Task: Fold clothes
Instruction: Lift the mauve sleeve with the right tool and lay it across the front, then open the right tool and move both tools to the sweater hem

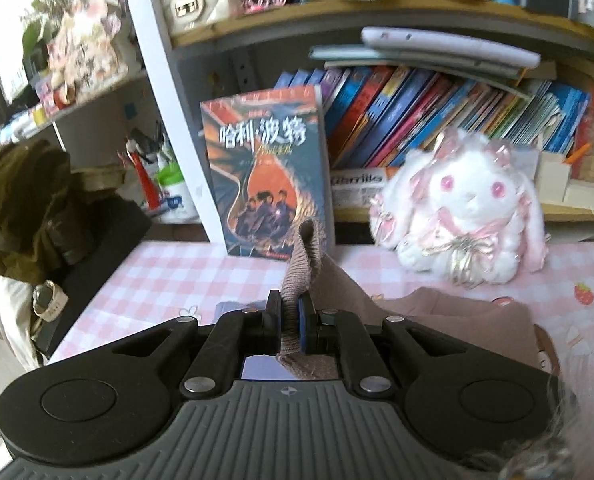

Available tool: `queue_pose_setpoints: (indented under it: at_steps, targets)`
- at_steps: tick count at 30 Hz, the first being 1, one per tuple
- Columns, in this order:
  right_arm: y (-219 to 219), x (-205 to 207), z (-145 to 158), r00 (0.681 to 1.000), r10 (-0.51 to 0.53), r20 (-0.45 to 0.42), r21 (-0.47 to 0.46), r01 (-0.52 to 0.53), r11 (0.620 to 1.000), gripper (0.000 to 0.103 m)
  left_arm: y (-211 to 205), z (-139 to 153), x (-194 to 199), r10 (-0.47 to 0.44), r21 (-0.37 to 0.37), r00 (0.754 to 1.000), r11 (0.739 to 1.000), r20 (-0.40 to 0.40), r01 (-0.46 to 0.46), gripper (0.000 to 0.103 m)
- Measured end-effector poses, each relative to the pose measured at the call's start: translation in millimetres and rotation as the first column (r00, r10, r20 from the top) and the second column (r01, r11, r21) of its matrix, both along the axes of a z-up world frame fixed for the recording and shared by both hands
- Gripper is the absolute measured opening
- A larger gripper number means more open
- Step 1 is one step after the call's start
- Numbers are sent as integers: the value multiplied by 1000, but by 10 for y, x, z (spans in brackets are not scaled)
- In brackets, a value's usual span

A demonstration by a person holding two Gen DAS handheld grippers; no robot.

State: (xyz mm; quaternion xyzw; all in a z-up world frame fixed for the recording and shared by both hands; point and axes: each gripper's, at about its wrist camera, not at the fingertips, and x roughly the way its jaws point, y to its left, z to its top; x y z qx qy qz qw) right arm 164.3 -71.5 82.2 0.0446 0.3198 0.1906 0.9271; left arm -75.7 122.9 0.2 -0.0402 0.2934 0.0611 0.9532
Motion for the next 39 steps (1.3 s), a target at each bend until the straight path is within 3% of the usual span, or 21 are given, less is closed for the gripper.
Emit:
queue_pose_setpoints:
  at_steps: [13, 14, 17, 21, 25, 33, 39]
  targets:
    - [144, 146, -334, 995, -9, -95, -3, 9, 1000, 9, 88, -19, 0, -6, 1, 1000, 1000, -13, 6, 77]
    - [140, 144, -331, 995, -2, -97, 4, 3, 1000, 15, 81, -15, 3, -10, 1, 1000, 1000, -11, 10, 77]
    - [105, 104, -283, 995, 38, -92, 31, -36, 999, 51, 63, -14, 18, -23, 2, 1000, 1000, -8, 23, 77]
    - [8, -11, -180, 993, 94, -68, 48, -91, 995, 51, 14, -16, 56, -46, -2, 999, 999, -8, 46, 77]
    - [-174, -192, -158, 995, 84, -61, 23, -82, 996, 52, -61, -40, 118, -70, -9, 997, 998, -19, 70, 77]
    - [-822, -751, -331, 994, -46, -97, -69, 40, 997, 53, -166, -112, 252, -105, -49, 993, 993, -55, 103, 77]
    - [-1407, -1228, -535, 976, -169, -136, -125, 153, 980, 53, -358, -142, 290, -123, -55, 990, 991, -72, 119, 77]
